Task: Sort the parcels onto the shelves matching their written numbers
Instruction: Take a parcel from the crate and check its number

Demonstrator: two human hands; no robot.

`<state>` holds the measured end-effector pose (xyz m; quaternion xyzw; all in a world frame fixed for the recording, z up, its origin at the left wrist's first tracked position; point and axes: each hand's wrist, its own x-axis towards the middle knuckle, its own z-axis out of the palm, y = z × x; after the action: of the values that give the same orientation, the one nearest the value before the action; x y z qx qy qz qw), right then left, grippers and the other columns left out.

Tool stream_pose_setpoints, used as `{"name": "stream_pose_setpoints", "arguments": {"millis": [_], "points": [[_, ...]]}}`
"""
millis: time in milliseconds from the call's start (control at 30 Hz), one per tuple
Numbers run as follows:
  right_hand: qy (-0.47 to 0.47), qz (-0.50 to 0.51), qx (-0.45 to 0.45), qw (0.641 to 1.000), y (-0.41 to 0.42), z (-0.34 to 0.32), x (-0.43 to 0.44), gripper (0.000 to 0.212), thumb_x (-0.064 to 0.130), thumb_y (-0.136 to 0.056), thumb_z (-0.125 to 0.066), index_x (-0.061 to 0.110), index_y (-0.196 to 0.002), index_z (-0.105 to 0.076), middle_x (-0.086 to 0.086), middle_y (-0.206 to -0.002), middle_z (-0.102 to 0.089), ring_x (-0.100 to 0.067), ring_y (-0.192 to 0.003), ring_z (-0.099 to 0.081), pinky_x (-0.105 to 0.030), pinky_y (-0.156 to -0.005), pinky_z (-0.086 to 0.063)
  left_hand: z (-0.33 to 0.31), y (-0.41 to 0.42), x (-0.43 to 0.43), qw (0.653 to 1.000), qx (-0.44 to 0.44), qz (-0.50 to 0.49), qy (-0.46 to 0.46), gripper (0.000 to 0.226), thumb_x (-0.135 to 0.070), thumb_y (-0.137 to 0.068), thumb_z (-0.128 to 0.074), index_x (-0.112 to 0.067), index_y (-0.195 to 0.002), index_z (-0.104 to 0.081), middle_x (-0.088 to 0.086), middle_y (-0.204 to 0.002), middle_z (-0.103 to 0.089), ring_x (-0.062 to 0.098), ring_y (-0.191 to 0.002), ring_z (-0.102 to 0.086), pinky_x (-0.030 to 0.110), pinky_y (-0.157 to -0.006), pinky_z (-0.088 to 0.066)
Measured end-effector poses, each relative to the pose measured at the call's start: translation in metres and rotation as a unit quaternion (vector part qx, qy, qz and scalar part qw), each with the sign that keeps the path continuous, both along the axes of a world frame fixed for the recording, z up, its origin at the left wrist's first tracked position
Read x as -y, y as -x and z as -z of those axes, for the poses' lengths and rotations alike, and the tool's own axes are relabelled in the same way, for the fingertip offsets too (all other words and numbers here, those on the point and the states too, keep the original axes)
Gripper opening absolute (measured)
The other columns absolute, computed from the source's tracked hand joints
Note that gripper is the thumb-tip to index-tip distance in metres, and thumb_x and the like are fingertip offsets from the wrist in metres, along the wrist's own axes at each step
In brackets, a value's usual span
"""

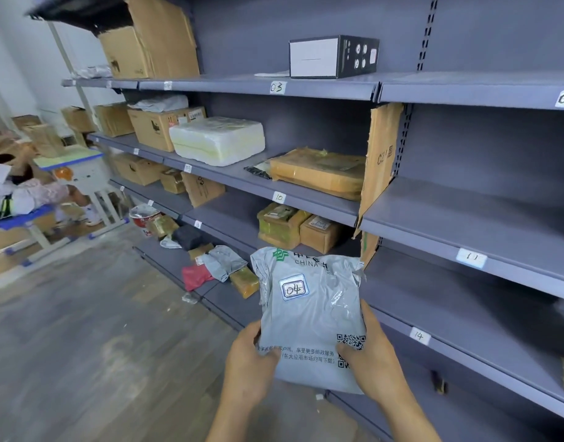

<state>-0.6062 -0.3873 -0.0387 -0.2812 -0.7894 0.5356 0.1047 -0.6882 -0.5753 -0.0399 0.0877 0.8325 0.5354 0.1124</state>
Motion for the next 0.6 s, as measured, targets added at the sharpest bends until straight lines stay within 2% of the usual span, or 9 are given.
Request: {"name": "stream_pose_setpoints", "arguments": {"millis": [133, 167, 233, 300, 400, 467, 600], "points": [[-0.001, 0.003, 0.005, 1.000, 0.022, 0.002, 0.013, 0.091, 0.000, -0.086, -0.065, 0.044, -0.155, -0.025, 0.019, -0.136, -0.055, -0.008, -0.115, -0.055, -0.023, -0.088, -0.041, 0.004, 0.026, 0.010, 1.000, 0.003, 0.005, -0.008, 0.050, 0.003, -0.079, -0.065, -0.029, -0.117, -0.067, -0.012, -0.109, -0.071, 0.004, -0.100, -0.066, 0.023, -0.086, -0.052], [-0.003, 0.009, 0.004, 1.000, 0.028, 0.002, 0.014, 0.090, 0.000, -0.086, -0.065, 0.043, -0.154, -0.025, 0.019, -0.134, -0.056, -0.008, -0.114, -0.055, -0.022, -0.087, -0.041, 0.004, 0.034, 0.011, 1.000, 0.005, 0.008, -0.013, 0.050, 0.004, -0.080, -0.065, -0.029, -0.116, -0.066, -0.012, -0.110, -0.071, 0.001, -0.100, -0.065, 0.020, -0.086, -0.051], [-0.008, 0.026, 0.004, 1.000, 0.040, 0.002, 0.018, 0.089, 0.000, -0.086, -0.064, 0.043, -0.154, -0.026, 0.019, -0.133, -0.056, -0.009, -0.113, -0.056, -0.021, -0.085, -0.041, 0.003, 0.051, 0.013, 0.999, 0.003, 0.022, -0.026, 0.050, 0.007, -0.080, -0.065, -0.030, -0.115, -0.065, -0.014, -0.107, -0.071, -0.004, -0.098, -0.064, 0.009, -0.078, -0.047], [-0.013, 0.039, 0.002, 0.999, 0.054, -0.001, 0.024, 0.090, -0.001, -0.086, -0.064, 0.044, -0.154, -0.026, 0.019, -0.137, -0.055, -0.009, -0.116, -0.056, -0.018, -0.083, -0.042, -0.001, 0.070, 0.016, 0.998, 0.004, 0.039, -0.041, 0.050, 0.009, -0.082, -0.064, -0.031, -0.112, -0.063, -0.015, -0.105, -0.070, -0.006, -0.096, -0.062, 0.004, -0.069, -0.044], [-0.016, 0.055, -0.001, 0.998, 0.078, -0.012, 0.034, 0.089, 0.000, -0.088, -0.064, 0.045, -0.154, -0.024, 0.019, -0.135, -0.055, -0.008, -0.110, -0.056, -0.006, -0.069, -0.042, -0.006, 0.103, 0.021, 0.997, -0.002, 0.053, -0.052, 0.051, 0.009, -0.081, -0.064, -0.030, -0.116, -0.064, -0.011, -0.108, -0.070, 0.000, -0.099, -0.064, 0.012, -0.074, -0.045], [-0.013, 0.070, -0.009, 0.997, 0.094, -0.018, 0.041, 0.087, 0.000, -0.089, -0.063, 0.045, -0.153, -0.024, 0.020, -0.129, -0.056, -0.006, -0.105, -0.057, -0.006, -0.064, -0.041, -0.008, 0.123, 0.027, 0.997, -0.007, 0.059, -0.056, 0.050, 0.007, -0.082, -0.065, -0.029, -0.116, -0.065, -0.010, -0.110, -0.069, 0.000, -0.099, -0.063, 0.016, -0.076, -0.045], [-0.024, 0.073, -0.023, 0.997, 0.130, -0.028, 0.064, 0.084, -0.001, -0.089, -0.063, 0.045, -0.150, -0.029, 0.028, -0.119, -0.057, 0.012, -0.092, -0.056, -0.006, -0.062, -0.043, -0.018, 0.158, 0.046, 0.996, -0.024, 0.064, -0.063, 0.051, 0.006, -0.083, -0.064, -0.034, -0.115, -0.062, -0.013, -0.109, -0.069, 0.001, -0.101, -0.062, 0.014, -0.075, -0.044]]}}
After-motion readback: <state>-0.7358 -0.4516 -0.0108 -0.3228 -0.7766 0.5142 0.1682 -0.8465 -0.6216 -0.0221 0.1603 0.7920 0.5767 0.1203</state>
